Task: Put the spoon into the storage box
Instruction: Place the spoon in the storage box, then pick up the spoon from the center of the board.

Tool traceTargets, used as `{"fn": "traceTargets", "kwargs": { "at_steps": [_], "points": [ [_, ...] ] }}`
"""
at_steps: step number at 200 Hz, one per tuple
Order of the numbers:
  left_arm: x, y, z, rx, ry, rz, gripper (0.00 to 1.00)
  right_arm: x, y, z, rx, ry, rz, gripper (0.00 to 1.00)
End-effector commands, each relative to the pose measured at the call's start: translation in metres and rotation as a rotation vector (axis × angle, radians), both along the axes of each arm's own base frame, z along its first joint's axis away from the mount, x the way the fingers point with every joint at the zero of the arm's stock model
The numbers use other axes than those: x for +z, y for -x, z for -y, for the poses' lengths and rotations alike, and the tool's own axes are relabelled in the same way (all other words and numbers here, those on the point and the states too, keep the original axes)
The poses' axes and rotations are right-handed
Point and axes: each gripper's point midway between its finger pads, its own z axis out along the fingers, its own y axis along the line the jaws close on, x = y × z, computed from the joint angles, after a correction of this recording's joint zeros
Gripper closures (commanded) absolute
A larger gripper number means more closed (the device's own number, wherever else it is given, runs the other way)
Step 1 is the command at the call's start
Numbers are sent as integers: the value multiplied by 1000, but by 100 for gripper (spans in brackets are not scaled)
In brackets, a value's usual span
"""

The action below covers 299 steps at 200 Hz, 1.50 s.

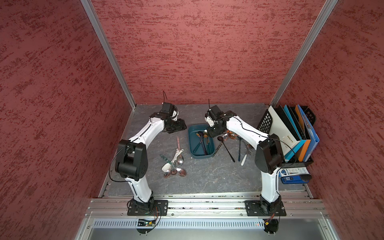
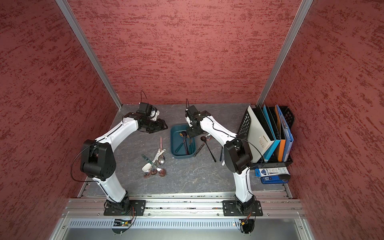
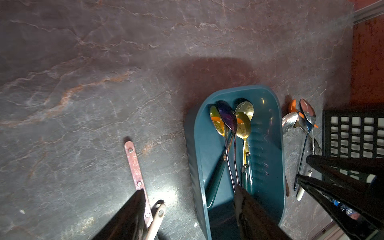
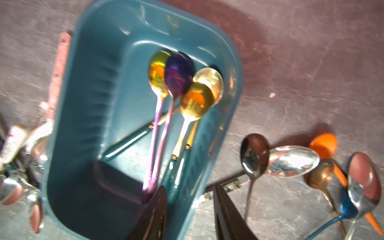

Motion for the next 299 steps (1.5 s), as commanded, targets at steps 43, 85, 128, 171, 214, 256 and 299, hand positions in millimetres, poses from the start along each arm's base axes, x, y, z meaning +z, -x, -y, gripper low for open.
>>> {"fn": "traceTargets", "kwargs": {
  "at_steps": [43, 85, 128, 171, 214, 256, 299],
  "points": [
    [-7, -2, 13, -41, -57, -28, 28, -40, 3, 63, -36, 33, -69, 58],
    [-8, -1, 11, -38, -63, -34, 28, -63, 3, 73, -38, 42, -92, 58],
    [-12, 6, 10, -34, -66, -44, 28, -79, 2, 73, -38, 50, -119, 59],
    [-12, 9, 4, -26, -72, -45, 28, -90, 8, 75, -42, 55, -153, 63],
    [-12, 8, 3, -24, -62, -45, 28, -101, 21, 80, -54, 60, -178, 66],
    [-11, 6, 3, -32, -61, -44, 28, -113, 28, 82, -63, 73, -210, 69],
    [-9, 4, 2, -26, -51, -40, 28, -118, 39, 89, -66, 94, -229, 71]
  ]
}}
